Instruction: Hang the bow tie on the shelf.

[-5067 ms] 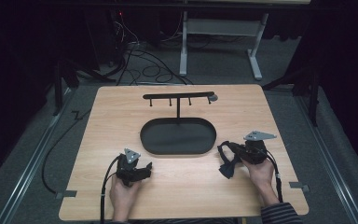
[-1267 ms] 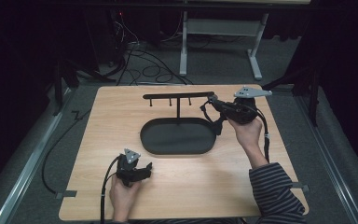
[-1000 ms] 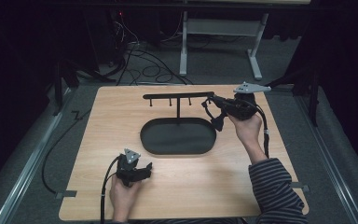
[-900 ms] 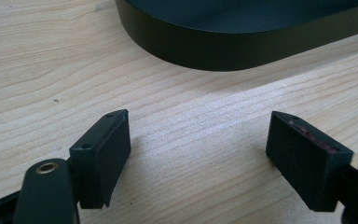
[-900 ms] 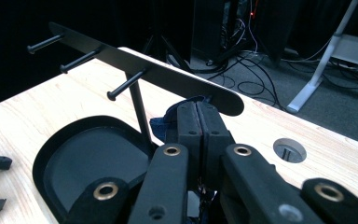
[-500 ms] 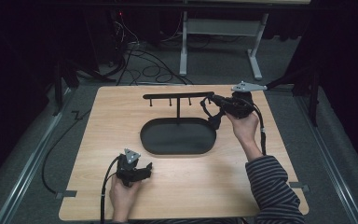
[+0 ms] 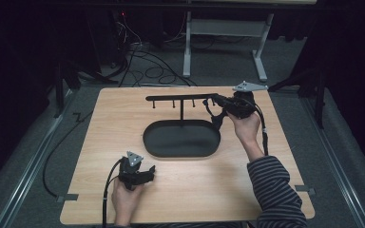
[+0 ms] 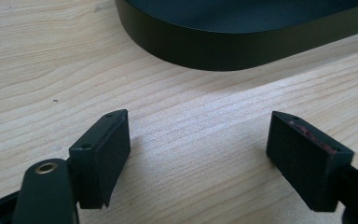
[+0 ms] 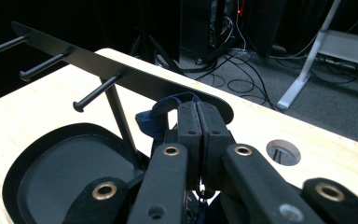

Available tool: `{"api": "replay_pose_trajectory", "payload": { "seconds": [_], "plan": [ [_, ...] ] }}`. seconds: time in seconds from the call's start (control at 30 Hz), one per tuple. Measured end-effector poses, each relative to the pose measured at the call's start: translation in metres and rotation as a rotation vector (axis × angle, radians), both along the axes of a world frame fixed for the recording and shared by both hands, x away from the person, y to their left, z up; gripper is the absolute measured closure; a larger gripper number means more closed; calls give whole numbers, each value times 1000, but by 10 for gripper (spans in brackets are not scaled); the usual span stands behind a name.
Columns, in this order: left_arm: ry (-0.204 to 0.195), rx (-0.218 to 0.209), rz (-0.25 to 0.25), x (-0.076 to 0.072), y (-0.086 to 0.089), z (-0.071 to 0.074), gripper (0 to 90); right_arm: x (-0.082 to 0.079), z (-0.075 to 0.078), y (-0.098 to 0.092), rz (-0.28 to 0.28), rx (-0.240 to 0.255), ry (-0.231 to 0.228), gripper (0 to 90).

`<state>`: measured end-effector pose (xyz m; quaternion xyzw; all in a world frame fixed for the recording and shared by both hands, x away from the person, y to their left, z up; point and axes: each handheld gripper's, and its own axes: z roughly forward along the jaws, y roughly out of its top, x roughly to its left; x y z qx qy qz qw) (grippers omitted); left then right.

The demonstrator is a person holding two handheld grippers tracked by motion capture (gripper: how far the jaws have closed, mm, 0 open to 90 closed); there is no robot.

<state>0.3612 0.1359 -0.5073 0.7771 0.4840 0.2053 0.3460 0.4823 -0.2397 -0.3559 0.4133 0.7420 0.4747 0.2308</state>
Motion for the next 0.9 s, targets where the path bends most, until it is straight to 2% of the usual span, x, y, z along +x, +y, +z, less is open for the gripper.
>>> {"api": "replay_pose_trajectory", "payload": {
  "seconds": [0.2, 0.4, 0.5, 0.6, 0.7, 0.87, 0.9],
  "plan": [
    [0, 0, -1, 0, 0, 0, 221, 4, -4, -4, -15, 1, 37, 888],
    [0, 0, -1, 0, 0, 0, 221, 4, -6, 1, -3, -7, 37, 880],
    [0, 0, -1, 0, 0, 0, 221, 2, -4, 1, -9, -6, 28, 813],
    [0, 0, -1, 0, 0, 0, 221, 1, -1, -1, -31, -5, 15, 706],
    [0, 0, -1, 0, 0, 0, 221, -1, 1, -4, -52, -29, 10, 671],
    [0, 4, 0, 0, 0, 0, 220, -6, 7, -11, -64, -15, -5, 641],
    [0, 4, 0, 0, 0, 0, 220, -7, 8, -14, -63, -7, -2, 607]
  ]
}}
